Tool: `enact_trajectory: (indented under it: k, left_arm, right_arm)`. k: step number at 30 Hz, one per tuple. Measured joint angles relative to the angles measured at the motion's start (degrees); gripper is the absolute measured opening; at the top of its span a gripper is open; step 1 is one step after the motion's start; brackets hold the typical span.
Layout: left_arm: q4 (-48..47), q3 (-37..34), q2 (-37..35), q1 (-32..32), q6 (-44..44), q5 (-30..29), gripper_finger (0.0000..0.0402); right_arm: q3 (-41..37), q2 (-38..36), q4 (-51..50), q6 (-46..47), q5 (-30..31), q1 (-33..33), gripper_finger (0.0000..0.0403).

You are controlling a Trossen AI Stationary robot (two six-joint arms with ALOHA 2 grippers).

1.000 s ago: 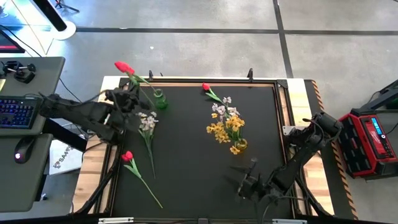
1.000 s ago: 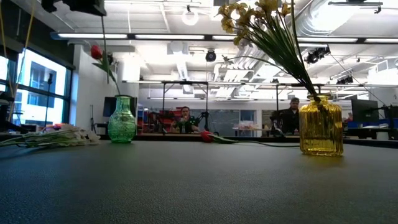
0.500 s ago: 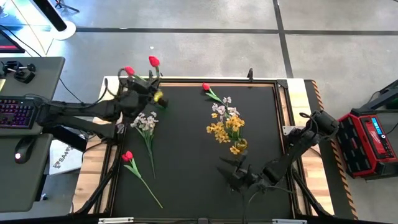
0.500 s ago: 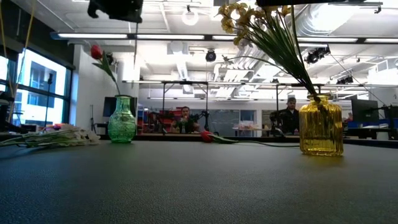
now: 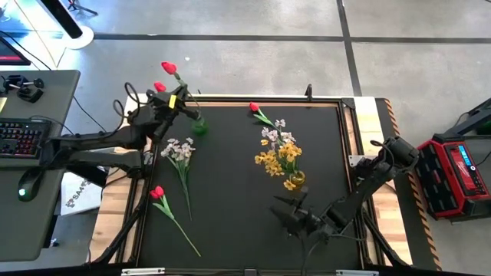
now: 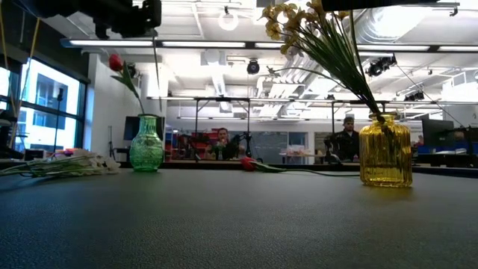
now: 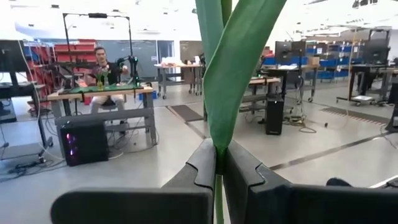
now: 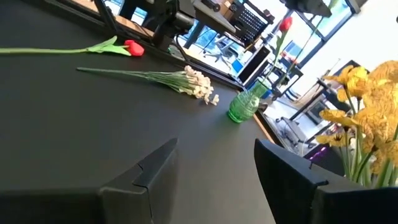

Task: Sort flowers into vase by color
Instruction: Put the bottom right red tulip in the green vase

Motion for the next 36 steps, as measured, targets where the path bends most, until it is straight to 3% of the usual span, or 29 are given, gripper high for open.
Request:
enact_trajectory:
  k: [12,25,30,36]
  left_arm:
    - [-17.14,4.42,0.02,-0.07,-6.62,-4.26,0.0000]
    - [-20.76,1.95,0.71,2.09,-14.28,-4.13,0.0007]
    - [-23.11,1.95,0.74,2.58,-16.77,-3.99,0.0029]
    - [-25.13,2.32,0.74,2.58,-17.60,-0.04,0.0091]
  right_arm:
    - [0.00,0.00,0.12,1.65,0.06,0.00,0.0195]
    - [0.00,0.00,0.12,1.44,-0.03,0.00,0.0195]
    - [0.00,0.00,0.08,1.03,-0.09,0.00,0.0195]
    - [0.00,0.00,0.06,0.91,-0.23,0.00,0.0195]
